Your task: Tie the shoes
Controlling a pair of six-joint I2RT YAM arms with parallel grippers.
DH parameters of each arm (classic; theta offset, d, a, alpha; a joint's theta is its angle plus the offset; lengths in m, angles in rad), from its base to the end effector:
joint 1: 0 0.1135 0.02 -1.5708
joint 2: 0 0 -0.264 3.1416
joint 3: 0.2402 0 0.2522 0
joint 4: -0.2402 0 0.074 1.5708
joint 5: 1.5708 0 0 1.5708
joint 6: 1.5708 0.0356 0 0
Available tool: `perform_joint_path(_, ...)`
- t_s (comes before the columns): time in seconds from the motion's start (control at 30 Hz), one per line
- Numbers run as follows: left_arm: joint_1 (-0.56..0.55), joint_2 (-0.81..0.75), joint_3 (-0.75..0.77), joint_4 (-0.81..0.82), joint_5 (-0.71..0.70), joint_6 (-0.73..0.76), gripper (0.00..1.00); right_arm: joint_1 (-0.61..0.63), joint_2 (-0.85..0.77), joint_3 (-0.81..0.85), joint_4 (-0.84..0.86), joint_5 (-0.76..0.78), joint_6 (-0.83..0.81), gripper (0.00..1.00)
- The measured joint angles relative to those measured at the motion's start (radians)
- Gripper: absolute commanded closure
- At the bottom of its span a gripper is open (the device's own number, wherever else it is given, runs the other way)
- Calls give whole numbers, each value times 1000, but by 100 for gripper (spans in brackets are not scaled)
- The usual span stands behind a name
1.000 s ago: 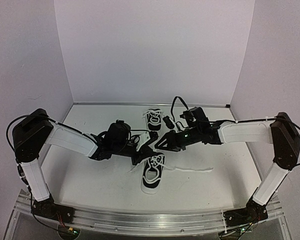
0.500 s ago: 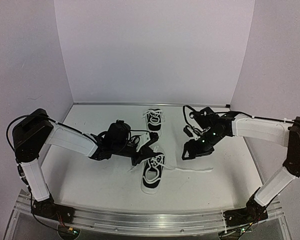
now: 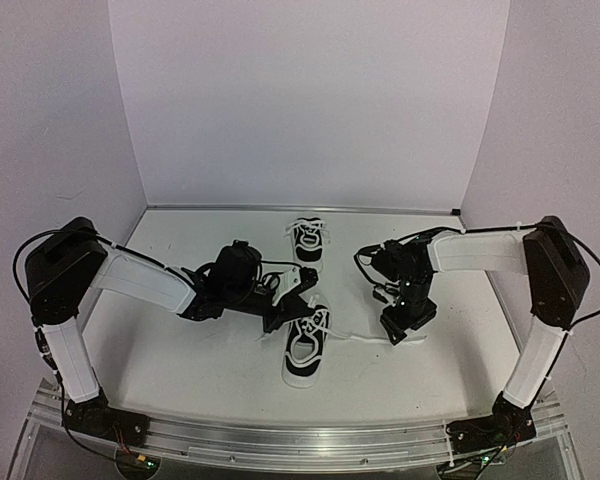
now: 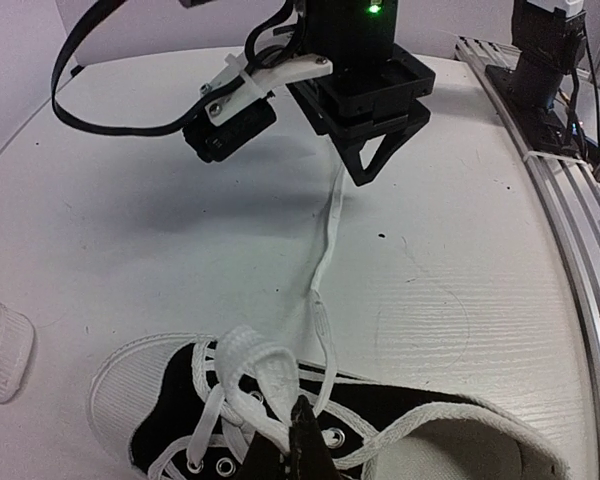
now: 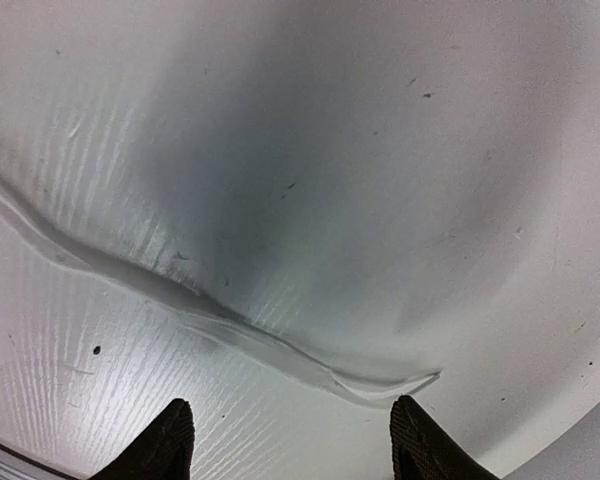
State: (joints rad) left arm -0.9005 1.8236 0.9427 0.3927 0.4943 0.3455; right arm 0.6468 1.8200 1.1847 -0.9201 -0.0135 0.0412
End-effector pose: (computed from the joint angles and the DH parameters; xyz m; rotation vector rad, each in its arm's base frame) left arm 0.2236 -0.3093 0.1689 1.4699 1.5051 -0.8473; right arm 0.2547 0.1930 0.1627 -0.9339 2.9890 0.0280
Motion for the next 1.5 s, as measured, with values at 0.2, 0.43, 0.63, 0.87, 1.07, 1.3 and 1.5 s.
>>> perform_joint_path(0.2, 0, 14, 17, -1, 10, 7, 100, 1, 71, -1, 0, 12, -21, 54)
perform_joint_path(0.43, 0, 15, 20, 0, 18, 26, 100, 10, 105, 17, -14, 29, -30, 100)
perform_joint_path(0.63, 0, 15, 4, 23, 19, 43, 100, 8, 109, 76, 4, 46, 5, 100)
perform_joint_path(0.87, -2, 13, -32, 61, 5, 79, 100, -8, 90, 434, 92, -93, 34, 100)
perform_joint_path(1.07, -13, 1, -95, 89, -34, 117, 100, 10, 164, 766, 219, -371, 81, 100)
perform_joint_path(1.3, -27, -12, -95, 90, -73, 156, 100, 129, 415, 1012, 285, -588, 163, 49)
perform_joint_path(1.5, -31, -12, -96, 90, -81, 156, 100, 176, 366, 773, 271, -642, 182, 34)
